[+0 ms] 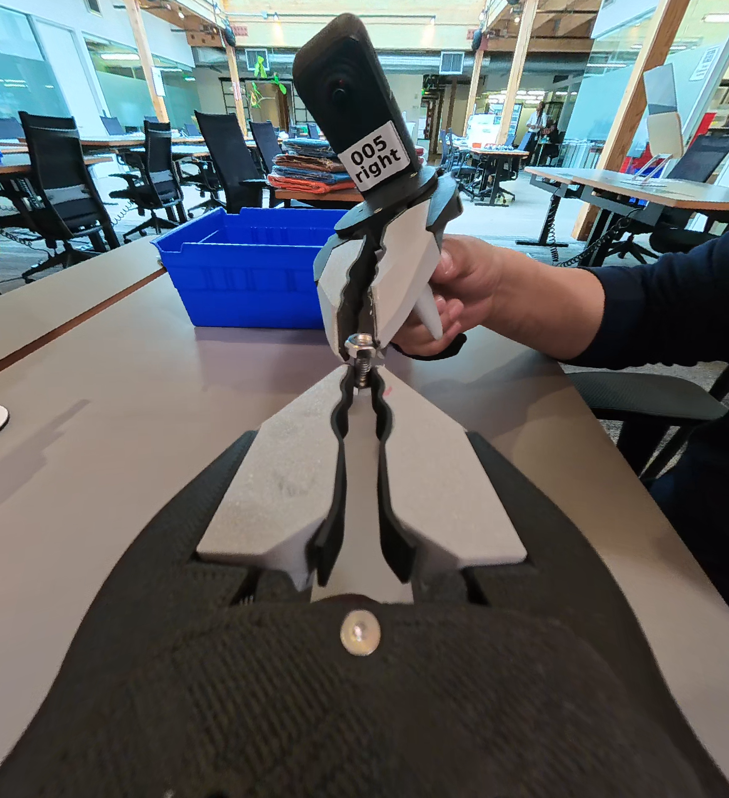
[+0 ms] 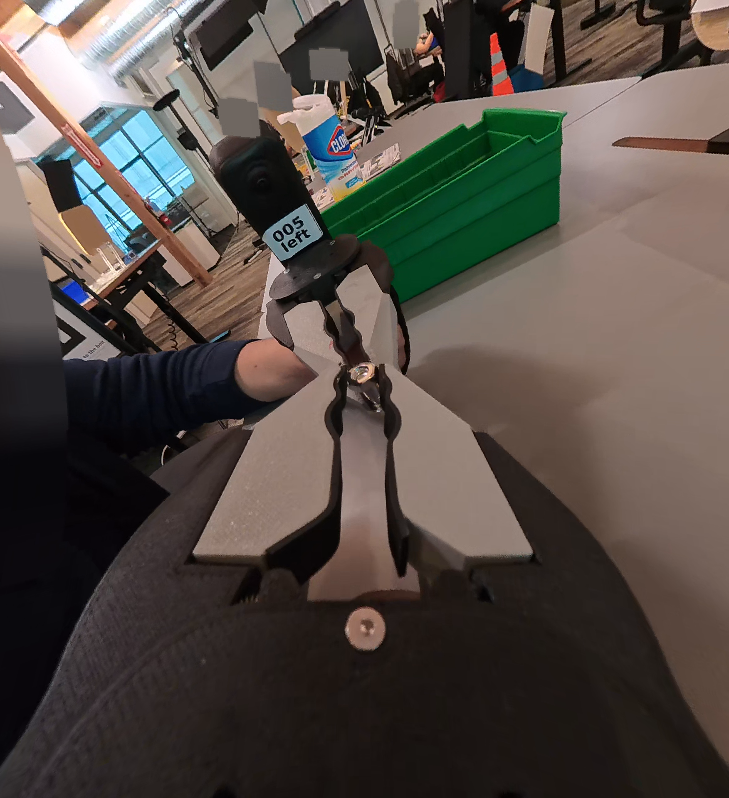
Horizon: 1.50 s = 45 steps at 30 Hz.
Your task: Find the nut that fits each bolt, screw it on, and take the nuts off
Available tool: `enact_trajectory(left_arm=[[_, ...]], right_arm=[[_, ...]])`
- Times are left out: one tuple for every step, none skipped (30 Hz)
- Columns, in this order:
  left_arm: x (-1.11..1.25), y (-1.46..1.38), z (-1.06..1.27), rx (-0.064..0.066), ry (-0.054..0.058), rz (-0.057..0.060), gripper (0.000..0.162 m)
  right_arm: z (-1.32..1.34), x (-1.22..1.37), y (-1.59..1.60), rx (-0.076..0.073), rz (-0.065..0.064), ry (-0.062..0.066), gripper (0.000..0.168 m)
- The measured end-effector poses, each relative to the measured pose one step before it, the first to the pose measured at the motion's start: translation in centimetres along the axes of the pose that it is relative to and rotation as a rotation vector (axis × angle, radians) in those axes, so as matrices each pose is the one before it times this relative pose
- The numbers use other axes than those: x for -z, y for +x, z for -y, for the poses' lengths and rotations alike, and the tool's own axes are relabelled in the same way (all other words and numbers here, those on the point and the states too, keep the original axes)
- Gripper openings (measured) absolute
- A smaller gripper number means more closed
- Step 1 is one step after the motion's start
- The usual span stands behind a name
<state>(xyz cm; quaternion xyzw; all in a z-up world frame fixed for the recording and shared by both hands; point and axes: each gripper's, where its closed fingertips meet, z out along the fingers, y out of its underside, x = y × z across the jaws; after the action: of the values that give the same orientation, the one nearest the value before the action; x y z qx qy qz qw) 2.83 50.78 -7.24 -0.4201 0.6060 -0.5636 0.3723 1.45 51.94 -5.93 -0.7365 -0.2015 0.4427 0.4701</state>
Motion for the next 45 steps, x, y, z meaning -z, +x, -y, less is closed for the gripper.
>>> enact_trajectory(left_arm=[[-0.007,0.004,-0.021,0.0038,0.0006,-0.0022,0.005],[0.000,0.021,0.011,0.0025,0.0015,-0.0023,0.005],[-0.003,0.012,0.025,0.0007,0.0011,-0.0012,0.005],[-0.004,0.021,0.009,0.0006,0.0006,-0.0012,0.005],[-0.009,0.012,0.009,0.0013,0.0006,-0.0012,0.005],[-0.004,0.002,0.005,0.0022,0.0003,-0.0006,0.005],[-0.008,-0.001,0.000,0.0036,0.0005,-0.0013,0.005],[0.000,0.006,0.012,0.0034,0.0008,-0.0016,0.005],[0.004,-0.010,0.003,0.0017,0.0009,-0.0004,0.005],[-0.003,-0.007,0.000,0.0017,0.0006,-0.0010,0.005],[0.006,0.001,0.016,0.0015,0.0004,-0.0006,0.005],[0.005,-0.013,0.007,-0.0001,0.0006,0.0011,0.005],[0.007,-0.006,0.022,0.0003,0.0010,0.0003,0.005],[0.016,0.002,0.016,0.0026,0.0012,-0.0012,0.005],[-0.001,-0.015,0.015,0.0027,0.0009,-0.0005,0.005],[0.009,-0.013,-0.013,0.0007,-0.0003,0.0000,0.005],[-0.002,-0.006,-0.021,-0.0002,-0.0016,0.0007,0.005],[-0.007,-0.021,-0.011,-0.0009,-0.0008,0.0014,0.005],[0.000,0.008,0.000,0.0000,0.0000,-0.0006,0.005],[-0.004,0.005,0.016,0.0013,0.0011,-0.0004,0.005],[0.007,-0.009,0.018,0.0006,0.0014,-0.0001,0.005],[0.000,0.012,0.000,0.0001,0.0000,-0.0008,0.005],[-0.002,0.005,-0.017,0.0006,-0.0006,-0.0010,0.005],[-0.009,0.019,-0.008,0.0001,-0.0006,-0.0009,0.005],[-0.007,0.010,-0.012,-0.0008,-0.0001,0.0001,0.005],[-0.021,0.008,-0.008,-0.0003,-0.0007,0.0001,0.005],[0.001,-0.003,-0.002,0.0002,-0.0002,0.0003,0.005],[0.000,-0.010,0.008,0.0000,0.0005,0.0000,0.005],[0.014,0.004,0.005,0.0008,0.0004,-0.0009,0.005],[0.002,-0.004,0.004,0.0006,0.0002,-0.0001,0.005],[-0.009,-0.004,-0.012,-0.0001,-0.0002,-0.0001,0.005],[-0.001,0.022,-0.010,0.0003,0.0000,-0.0014,0.005],[-0.016,0.048,0.003,0.0006,0.0009,-0.0035,0.005],[-0.003,0.078,0.024,-0.0012,0.0019,-0.0043,0.005],[0.010,0.092,0.065,-0.0026,0.0036,-0.0044,0.005],[0.020,0.063,0.062,-0.0018,0.0033,-0.0033,0.005],[0.011,0.077,0.042,0.0000,0.0024,-0.0046,0.005],[0.011,0.055,0.050,0.0016,0.0029,-0.0045,0.005],[0.015,0.084,0.029,0.0013,0.0029,-0.0058,0.005],[-0.004,0.087,0.035,0.0010,0.0025,-0.0060,0.005],[-0.006,0.083,0.022,0.0002,0.0016,-0.0049,0.005],[-0.028,0.112,-0.024,-0.0005,-0.0010,-0.0063,0.005],[-0.033,0.130,-0.012,-0.0023,-0.0008,-0.0062,0.005],[-0.042,0.190,0.007,-0.0034,0.0000,-0.0088,0.005],[-0.056,0.200,0.006,-0.0035,-0.0001,-0.0093,0.005]], right_arm=[[-0.018,0.007,0.023,-0.0027,-0.0001,-0.0012,0.011],[0.007,0.012,-0.021,-0.0017,0.0019,0.0000,0.011],[0.004,0.016,-0.019,-0.0009,0.0016,0.0001,0.011],[0.008,0.020,-0.029,0.0011,0.0007,-0.0006,0.011],[-0.006,0.014,-0.014,0.0041,-0.0008,-0.0008,0.011],[0.000,0.011,0.000,0.0055,-0.0023,-0.0005,0.011],[0.003,0.003,-0.003,0.0065,-0.0024,0.0001,0.011],[-0.003,-0.002,-0.009,0.0041,-0.0011,0.0001,0.011],[0.010,-0.005,0.006,0.0017,-0.0008,0.0005,0.011],[0.005,-0.011,0.000,0.0019,0.0006,0.0004,0.011],[0.003,0.001,-0.010,0.0016,0.0010,0.0005,0.011],[0.024,-0.006,-0.001,0.0007,0.0001,0.0011,0.011],[0.017,0.007,-0.002,0.0004,0.0004,0.0005,0.011],[0.016,0.004,-0.013,0.0012,-0.0003,-0.0004,0.011],[0.013,0.009,0.013,0.0034,-0.0028,-0.0004,0.011],[0.006,0.001,0.003,0.0049,-0.0036,-0.0017,0.011],[-0.016,0.006,0.015,0.0049,-0.0041,-0.0026,0.011],[-0.016,0.000,0.024,0.0042,-0.0036,-0.0018,0.011],[-0.004,0.003,-0.011,0.0019,-0.0007,-0.0008,0.012],[0.010,0.007,-0.020,0.0004,0.0003,0.0008,0.012],[0.023,0.006,-0.010,0.0003,0.0004,0.0013,0.012],[0.035,0.016,-0.011,0.0004,0.0006,0.0014,0.012],[0.068,0.032,-0.011,0.0009,0.0005,0.0027,0.012],[0.073,0.029,-0.018,0.0003,0.0007,0.0031,0.012],[0.050,0.023,-0.027,-0.0005,0.0014,0.0017,0.012],[0.030,0.004,-0.018,0.0001,0.0005,0.0002,0.012],[-0.002,-0.001,-0.006,0.0009,-0.0010,-0.0010,0.012],[-0.013,-0.002,0.001,0.0010,-0.0012,-0.0011,0.012],[0.004,0.004,-0.001,0.0004,0.0000,-0.0004,0.012],[0.013,0.009,0.010,0.0000,-0.0006,0.0002,0.012],[0.045,0.025,0.051,0.0002,-0.0026,0.0017,0.013],[0.073,0.050,0.092,0.0008,-0.0054,0.0035,0.014],[0.114,0.078,0.117,0.0030,-0.0070,0.0058,0.015],[0.192,0.138,0.042,0.0066,-0.0048,0.0109,0.017],[0.329,0.184,-0.100,0.0123,0.0014,0.0184,0.018],[0.407,0.242,-0.227,0.0180,0.0055,0.0222,0.018],[0.350,0.247,-0.275,0.0237,0.0043,0.0168,0.018],[0.203,0.219,-0.233,0.0300,-0.0013,0.0059,0.018],[0.049,0.183,-0.197,0.0345,-0.0054,-0.0033,0.018],[-0.063,0.141,-0.212,0.0337,-0.0033,-0.0098,0.018],[-0.157,0.088,-0.209,0.0296,-0.0012,-0.0142,0.018],[-0.215,0.037,-0.194,0.0259,0.0006,-0.0166,0.019],[-0.250,0.023,-0.107,0.0232,-0.0031,-0.0180,0.019],[-0.207,0.002,-0.028,0.0237,-0.0079,-0.0143,0.020],[-0.114,0.004,-0.102,0.0249,-0.0043,-0.0079,0.021]])
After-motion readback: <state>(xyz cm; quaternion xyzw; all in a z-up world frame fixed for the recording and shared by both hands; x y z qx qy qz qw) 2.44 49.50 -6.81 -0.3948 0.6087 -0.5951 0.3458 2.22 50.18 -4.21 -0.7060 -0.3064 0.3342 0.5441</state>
